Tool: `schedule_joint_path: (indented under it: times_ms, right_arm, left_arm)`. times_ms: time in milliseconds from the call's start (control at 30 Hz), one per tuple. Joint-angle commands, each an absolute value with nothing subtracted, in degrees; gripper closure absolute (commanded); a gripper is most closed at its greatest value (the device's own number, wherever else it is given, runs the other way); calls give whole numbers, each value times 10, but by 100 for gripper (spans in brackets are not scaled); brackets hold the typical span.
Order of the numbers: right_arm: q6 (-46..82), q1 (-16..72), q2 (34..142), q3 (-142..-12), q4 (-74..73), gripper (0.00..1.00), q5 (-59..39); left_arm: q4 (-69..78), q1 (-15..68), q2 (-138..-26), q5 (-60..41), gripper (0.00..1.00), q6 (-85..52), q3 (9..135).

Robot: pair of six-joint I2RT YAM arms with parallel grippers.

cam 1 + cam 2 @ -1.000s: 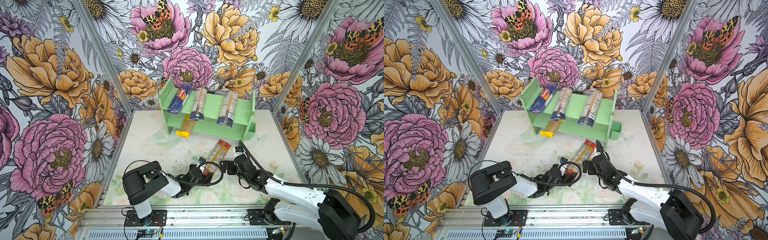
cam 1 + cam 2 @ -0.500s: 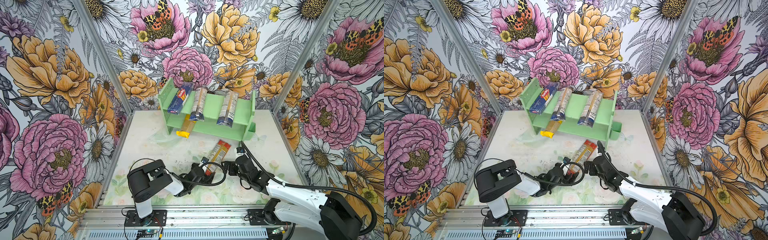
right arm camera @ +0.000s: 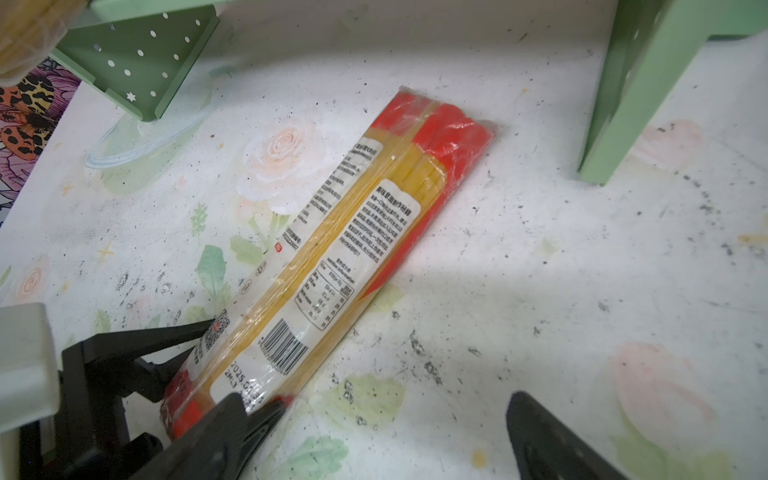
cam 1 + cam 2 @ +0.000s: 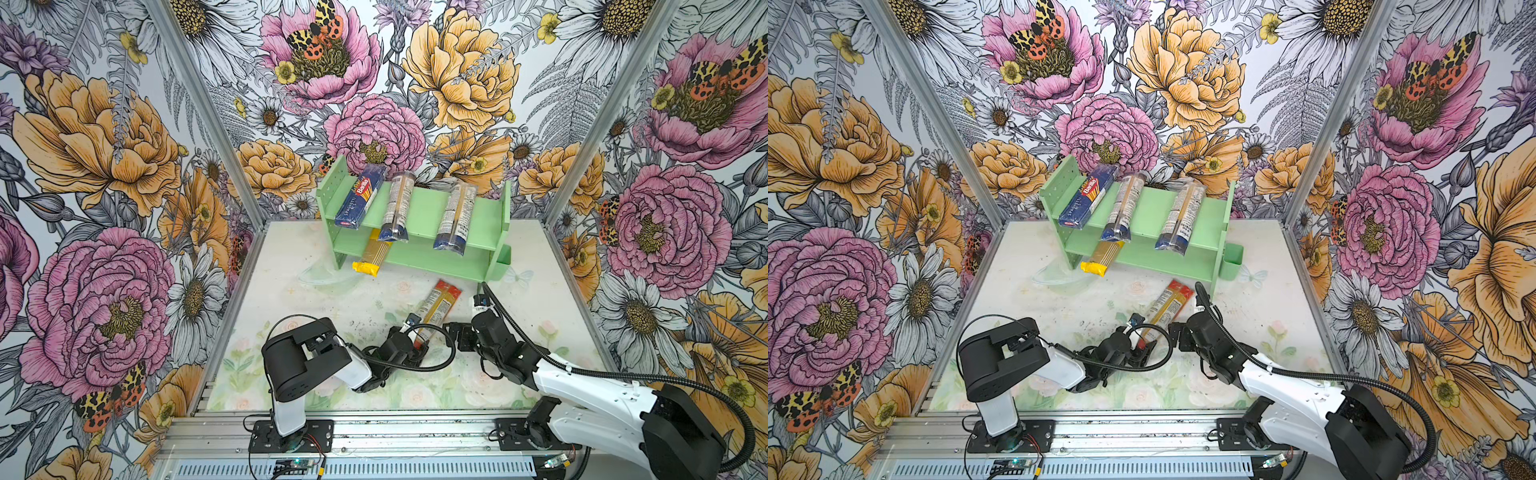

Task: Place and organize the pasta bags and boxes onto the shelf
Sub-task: 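Grasp the red-topped bag's near end with the left gripper while the right gripper holds it, then open the right gripper and draw it back while the left gripper lifts the bag upright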

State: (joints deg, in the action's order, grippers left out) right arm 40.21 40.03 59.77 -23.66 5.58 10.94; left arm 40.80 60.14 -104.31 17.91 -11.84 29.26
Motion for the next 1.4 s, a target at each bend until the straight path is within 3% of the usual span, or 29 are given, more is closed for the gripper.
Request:
schedule_joint_path:
  times_ms: [0, 300, 533, 667, 1100, 1367]
  right_arm:
    - [393, 394, 585, -231, 58, 0, 122]
    - [391, 390, 579, -229, 61, 0, 123]
    - [390, 389, 573, -230, 63, 0, 123]
    - [387, 388, 566, -230, 67, 1, 123]
    - [380, 382, 556, -235, 80, 1, 127]
    - [377, 377, 554, -236, 86, 0, 129]
  left_arm:
    - [351, 608, -1060, 163, 31, -128, 285]
    - [352, 609, -1049, 169, 71, -140, 280]
    - [363, 609, -1049, 165, 84, -149, 270]
    - [387, 609, -1027, 162, 100, -156, 254]
    - [538, 599, -1014, 115, 100, -221, 179]
    - [505, 595, -972, 56, 100, -238, 178]
